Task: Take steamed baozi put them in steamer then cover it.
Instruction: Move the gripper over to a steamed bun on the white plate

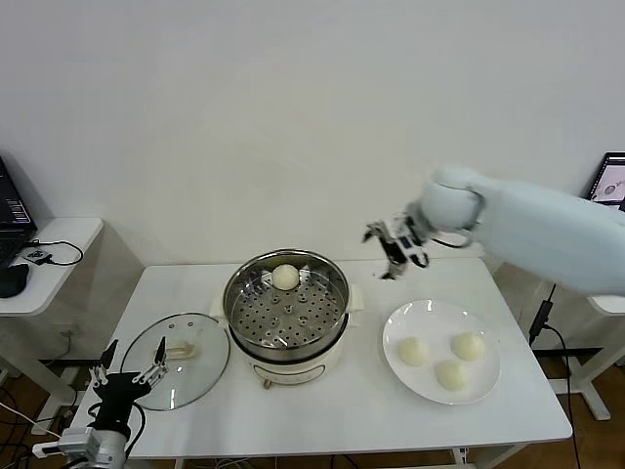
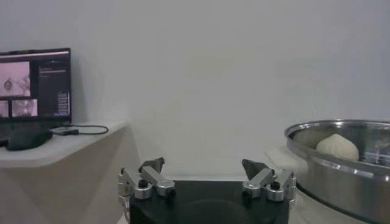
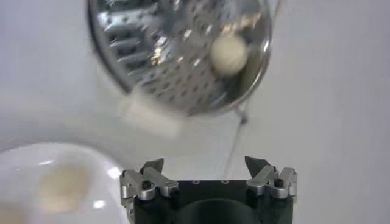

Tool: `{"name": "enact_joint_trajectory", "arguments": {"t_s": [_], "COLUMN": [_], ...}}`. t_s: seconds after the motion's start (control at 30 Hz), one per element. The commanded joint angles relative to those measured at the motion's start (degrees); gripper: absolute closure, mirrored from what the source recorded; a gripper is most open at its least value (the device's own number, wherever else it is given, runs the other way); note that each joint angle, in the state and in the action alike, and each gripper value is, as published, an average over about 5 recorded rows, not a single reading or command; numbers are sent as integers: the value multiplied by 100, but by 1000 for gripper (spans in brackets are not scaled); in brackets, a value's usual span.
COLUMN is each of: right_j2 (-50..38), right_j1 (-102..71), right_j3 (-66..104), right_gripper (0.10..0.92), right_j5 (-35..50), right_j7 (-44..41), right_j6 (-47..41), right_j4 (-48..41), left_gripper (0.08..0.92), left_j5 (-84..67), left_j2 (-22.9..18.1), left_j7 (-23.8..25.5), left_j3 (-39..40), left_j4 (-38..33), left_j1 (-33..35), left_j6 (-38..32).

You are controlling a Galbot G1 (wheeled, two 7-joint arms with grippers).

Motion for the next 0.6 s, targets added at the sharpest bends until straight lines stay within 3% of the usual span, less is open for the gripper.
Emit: {"name": "enact_joint_trajectory", "arguments": {"t_s": [0.03, 0.6], "right_j2": [-1570, -1113], "right_j1": [-1032, -2784], "right_j3": [323, 1238], "right_gripper": [203, 203], "right_j5": [-373, -1087], "right_j7": [-129, -228], "right_j6": [-431, -342], "right_j4": [833, 350], "left_gripper": [177, 177], "left_j5": [12, 110], "left_j2": [18, -79], "left_j7": [4, 38], "left_j3": [-15, -1], "left_j4": [96, 120], "left_j1": [-18, 2], "left_j6": [57, 38]}}
